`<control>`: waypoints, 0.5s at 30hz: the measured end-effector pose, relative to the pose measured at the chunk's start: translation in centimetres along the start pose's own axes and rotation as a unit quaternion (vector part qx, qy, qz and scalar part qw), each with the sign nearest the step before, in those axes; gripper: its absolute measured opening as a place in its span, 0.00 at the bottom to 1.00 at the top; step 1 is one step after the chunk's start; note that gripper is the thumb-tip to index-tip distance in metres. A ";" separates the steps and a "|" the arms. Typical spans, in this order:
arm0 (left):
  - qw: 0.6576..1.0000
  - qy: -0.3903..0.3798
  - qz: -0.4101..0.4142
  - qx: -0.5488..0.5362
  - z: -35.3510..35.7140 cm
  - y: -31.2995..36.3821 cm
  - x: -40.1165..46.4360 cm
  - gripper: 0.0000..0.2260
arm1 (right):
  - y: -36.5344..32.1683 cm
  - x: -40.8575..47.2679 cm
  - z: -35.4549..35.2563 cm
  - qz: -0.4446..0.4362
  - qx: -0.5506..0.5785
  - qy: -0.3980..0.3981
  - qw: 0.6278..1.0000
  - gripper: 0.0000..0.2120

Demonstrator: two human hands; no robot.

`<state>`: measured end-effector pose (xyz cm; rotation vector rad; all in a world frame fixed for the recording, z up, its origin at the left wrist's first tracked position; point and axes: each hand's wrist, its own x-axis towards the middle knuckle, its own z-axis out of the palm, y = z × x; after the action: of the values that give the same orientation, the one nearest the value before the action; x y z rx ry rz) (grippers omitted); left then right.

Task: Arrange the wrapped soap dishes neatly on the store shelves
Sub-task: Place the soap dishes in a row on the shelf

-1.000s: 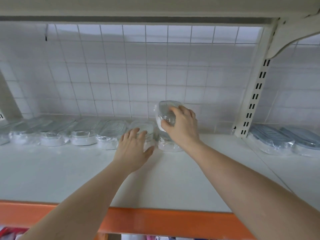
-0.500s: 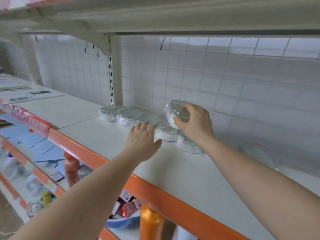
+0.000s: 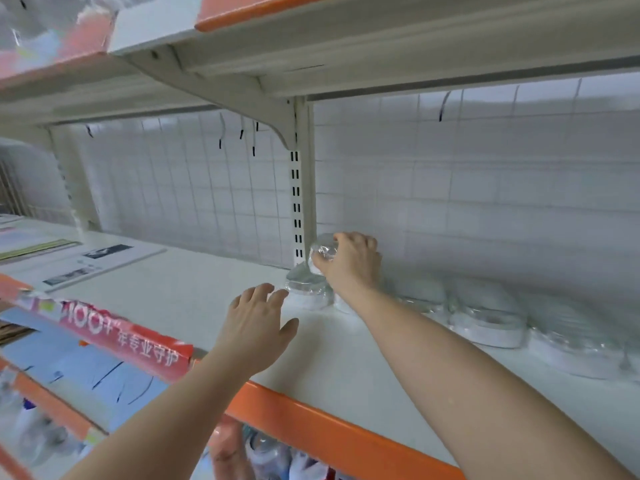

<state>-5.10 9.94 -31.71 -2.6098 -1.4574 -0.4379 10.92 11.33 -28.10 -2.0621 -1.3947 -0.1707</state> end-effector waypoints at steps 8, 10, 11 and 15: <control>0.999 -0.011 0.027 -0.014 0.1 -4.0 2.8 0.25 | -2.6 3.8 5.4 0.023 -0.085 -0.153 0.984 0.38; 0.999 -0.002 0.038 -0.023 0.0 -3.5 3.2 0.25 | -2.4 3.9 3.9 0.026 -0.043 -0.169 0.984 0.36; 0.999 -0.001 0.044 -0.026 -0.2 -3.0 3.2 0.25 | -2.1 3.5 3.0 0.019 -0.031 -0.159 0.987 0.34; 0.996 -0.002 0.078 -0.042 -1.0 0.8 2.9 0.24 | 1.2 0.4 -2.3 -0.003 -0.076 -0.112 0.991 0.30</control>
<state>-3.20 11.68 -29.86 -2.7653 -1.2505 -0.4864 12.69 10.07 -26.66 -2.2578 -1.5636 -0.0503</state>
